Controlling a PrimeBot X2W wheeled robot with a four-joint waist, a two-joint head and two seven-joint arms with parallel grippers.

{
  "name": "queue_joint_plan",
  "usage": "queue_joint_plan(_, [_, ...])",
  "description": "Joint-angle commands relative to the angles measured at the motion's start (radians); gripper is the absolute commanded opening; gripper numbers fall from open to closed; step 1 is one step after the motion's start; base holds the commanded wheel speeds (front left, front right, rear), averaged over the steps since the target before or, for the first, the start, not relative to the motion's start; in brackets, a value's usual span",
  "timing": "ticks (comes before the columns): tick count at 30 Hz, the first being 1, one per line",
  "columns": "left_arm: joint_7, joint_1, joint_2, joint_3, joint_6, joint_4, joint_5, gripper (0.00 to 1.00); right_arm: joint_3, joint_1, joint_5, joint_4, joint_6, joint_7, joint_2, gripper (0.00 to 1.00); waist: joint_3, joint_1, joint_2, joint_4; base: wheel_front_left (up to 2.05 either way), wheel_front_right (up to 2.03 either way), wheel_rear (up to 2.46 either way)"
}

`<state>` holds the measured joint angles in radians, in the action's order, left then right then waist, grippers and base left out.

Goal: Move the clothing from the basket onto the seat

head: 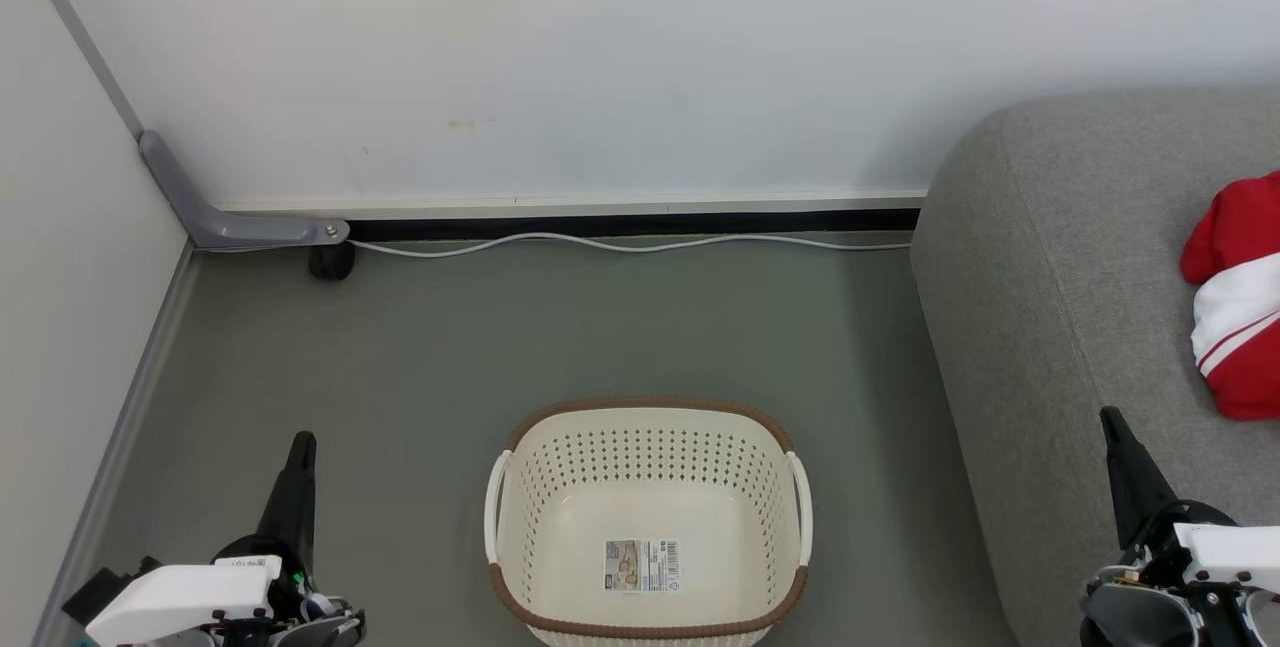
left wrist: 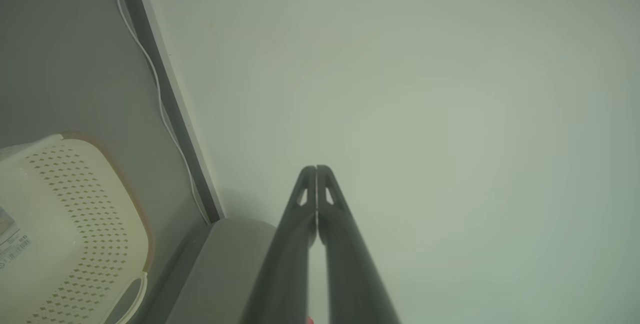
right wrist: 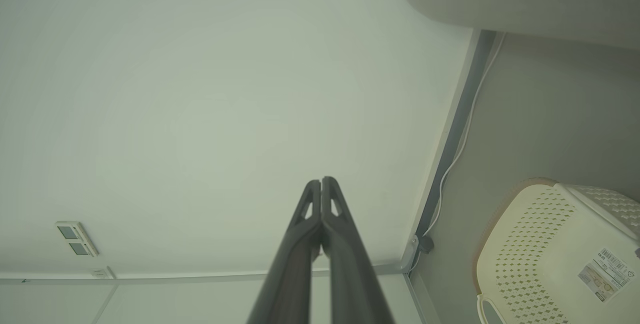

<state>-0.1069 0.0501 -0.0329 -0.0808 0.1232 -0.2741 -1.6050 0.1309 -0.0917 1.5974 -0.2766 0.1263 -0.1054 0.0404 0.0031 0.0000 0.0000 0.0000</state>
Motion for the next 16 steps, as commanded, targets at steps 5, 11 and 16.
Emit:
queue_joint_plan(5, [-0.006,0.058,-0.017,-0.033,0.007,0.029,-0.004,0.0,-0.017,-0.016,0.011,0.032,0.004,-0.008,0.01,0.0,0.0,0.0,0.0,0.0,0.0,0.0,0.0])
queue_joint_plan(11, [-0.006,0.058,-0.017,-0.033,0.007,0.029,-0.004,0.0,-0.017,-0.016,0.011,0.032,0.004,-0.008,0.01,0.0,0.0,0.0,0.0,0.0,0.0,0.0,0.0])
queue_joint_plan(16, [-0.006,0.058,-0.017,-0.033,0.007,0.029,-0.004,0.0,-0.017,-0.016,0.011,0.032,0.004,-0.008,0.01,0.0,0.0,0.0,0.0,0.0,0.0,0.0,0.0])
